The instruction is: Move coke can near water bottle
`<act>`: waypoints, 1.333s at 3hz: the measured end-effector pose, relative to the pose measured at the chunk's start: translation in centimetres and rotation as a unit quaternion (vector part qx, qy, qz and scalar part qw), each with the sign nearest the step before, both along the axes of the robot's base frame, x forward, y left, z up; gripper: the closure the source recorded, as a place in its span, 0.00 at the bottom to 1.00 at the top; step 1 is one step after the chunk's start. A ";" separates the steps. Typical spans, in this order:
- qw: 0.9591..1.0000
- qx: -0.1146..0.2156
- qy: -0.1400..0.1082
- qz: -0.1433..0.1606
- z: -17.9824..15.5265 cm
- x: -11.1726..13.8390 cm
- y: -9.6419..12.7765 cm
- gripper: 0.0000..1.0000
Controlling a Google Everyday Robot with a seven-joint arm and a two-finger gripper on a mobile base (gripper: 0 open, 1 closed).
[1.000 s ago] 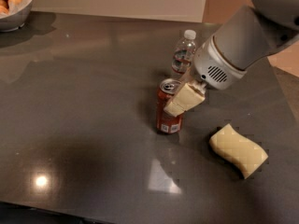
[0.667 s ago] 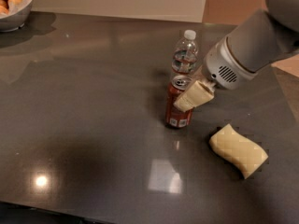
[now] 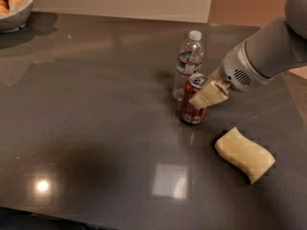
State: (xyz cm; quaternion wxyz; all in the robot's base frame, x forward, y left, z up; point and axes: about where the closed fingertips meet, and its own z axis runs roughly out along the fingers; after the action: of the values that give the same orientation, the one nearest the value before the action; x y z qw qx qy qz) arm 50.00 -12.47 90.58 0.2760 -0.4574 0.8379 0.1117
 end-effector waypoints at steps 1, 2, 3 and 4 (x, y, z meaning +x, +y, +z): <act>1.000 0.000 -0.004 -0.013 -0.4 0.7 -1.0 0.82; 1.000 0.003 -0.007 -0.015 -0.9 1.2 -1.5 0.59; 1.000 0.008 -0.010 -0.013 -1.1 1.5 -1.8 0.36; 1.000 0.008 -0.010 -0.012 -1.1 1.5 -1.7 0.12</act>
Offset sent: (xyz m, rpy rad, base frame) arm 0.0184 -0.0249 -0.0134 0.0181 -0.0227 -0.0409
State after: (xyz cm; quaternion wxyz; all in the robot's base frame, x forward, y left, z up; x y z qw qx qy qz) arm 51.48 -14.13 89.50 0.2892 -0.4463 0.8396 0.1103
